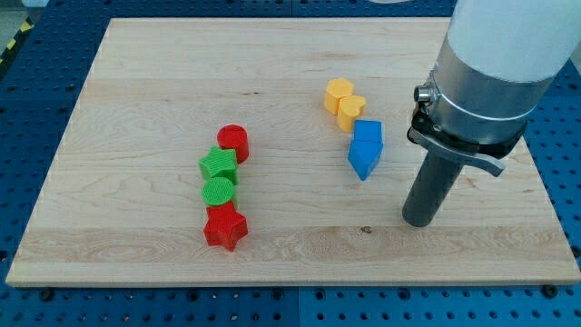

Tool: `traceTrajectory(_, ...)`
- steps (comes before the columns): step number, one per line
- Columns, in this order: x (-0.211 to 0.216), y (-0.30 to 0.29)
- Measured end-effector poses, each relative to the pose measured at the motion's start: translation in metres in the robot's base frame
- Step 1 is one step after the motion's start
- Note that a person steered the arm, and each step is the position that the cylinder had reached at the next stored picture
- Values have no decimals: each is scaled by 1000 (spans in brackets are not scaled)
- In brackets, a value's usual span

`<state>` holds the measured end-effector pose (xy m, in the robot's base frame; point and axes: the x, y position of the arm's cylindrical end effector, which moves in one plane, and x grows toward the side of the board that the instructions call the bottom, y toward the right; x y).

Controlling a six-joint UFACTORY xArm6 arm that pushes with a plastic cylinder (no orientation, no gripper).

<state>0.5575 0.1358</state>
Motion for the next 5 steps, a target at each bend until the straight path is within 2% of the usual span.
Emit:
traceTrajectory(1, 2, 1)
traceTrajectory(2, 13, 33)
traceTrajectory(4, -22, 100)
traceTrajectory(5, -40, 93)
